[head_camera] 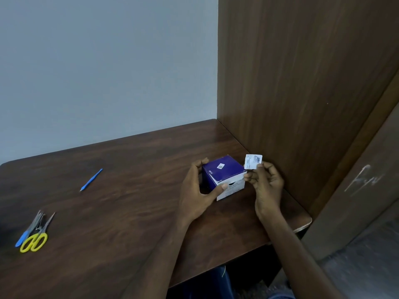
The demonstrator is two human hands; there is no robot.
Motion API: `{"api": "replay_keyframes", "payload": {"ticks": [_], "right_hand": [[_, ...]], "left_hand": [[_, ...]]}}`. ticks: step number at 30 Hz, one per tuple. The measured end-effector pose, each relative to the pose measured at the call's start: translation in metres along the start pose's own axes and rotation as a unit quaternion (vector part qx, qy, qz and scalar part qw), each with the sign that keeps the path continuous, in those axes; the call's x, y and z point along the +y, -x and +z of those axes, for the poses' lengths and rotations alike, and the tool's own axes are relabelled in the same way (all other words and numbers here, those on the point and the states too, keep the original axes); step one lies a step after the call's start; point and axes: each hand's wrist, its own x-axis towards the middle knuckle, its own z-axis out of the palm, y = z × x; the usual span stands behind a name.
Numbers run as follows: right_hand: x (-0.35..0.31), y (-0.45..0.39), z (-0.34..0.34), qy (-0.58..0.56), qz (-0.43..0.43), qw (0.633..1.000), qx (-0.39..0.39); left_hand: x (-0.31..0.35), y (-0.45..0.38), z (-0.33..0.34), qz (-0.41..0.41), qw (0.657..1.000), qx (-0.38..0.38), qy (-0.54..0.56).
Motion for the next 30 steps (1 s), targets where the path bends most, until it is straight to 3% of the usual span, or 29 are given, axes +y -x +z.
{"api": "replay_keyframes", "payload": {"ticks": [13,22,25,30], "right_hand": [[-0.004,0.006,0.000,0.041,-0.029,0.997,-0.061],[0.003,0.001,-0.001,0.085,0.029,0.996,-0.015],[0.000,0.004,-0.001,0.101,-0.013,0.995,-0.007],[-0.002,0.014,0.000,0.196,-0.098,0.972,-0.087]], "left_hand": [[-0.003,-0.004,-0.001,0.041,0.997,0.008,-0.066],[-0.005,-0.003,0.002,0.018,0.997,-0.028,-0.074],[-0.004,-0.003,0.002,0.004,0.996,-0.030,-0.085],[-0.001,-0.002,0.003,0.005,0.993,-0.028,-0.114]]}}
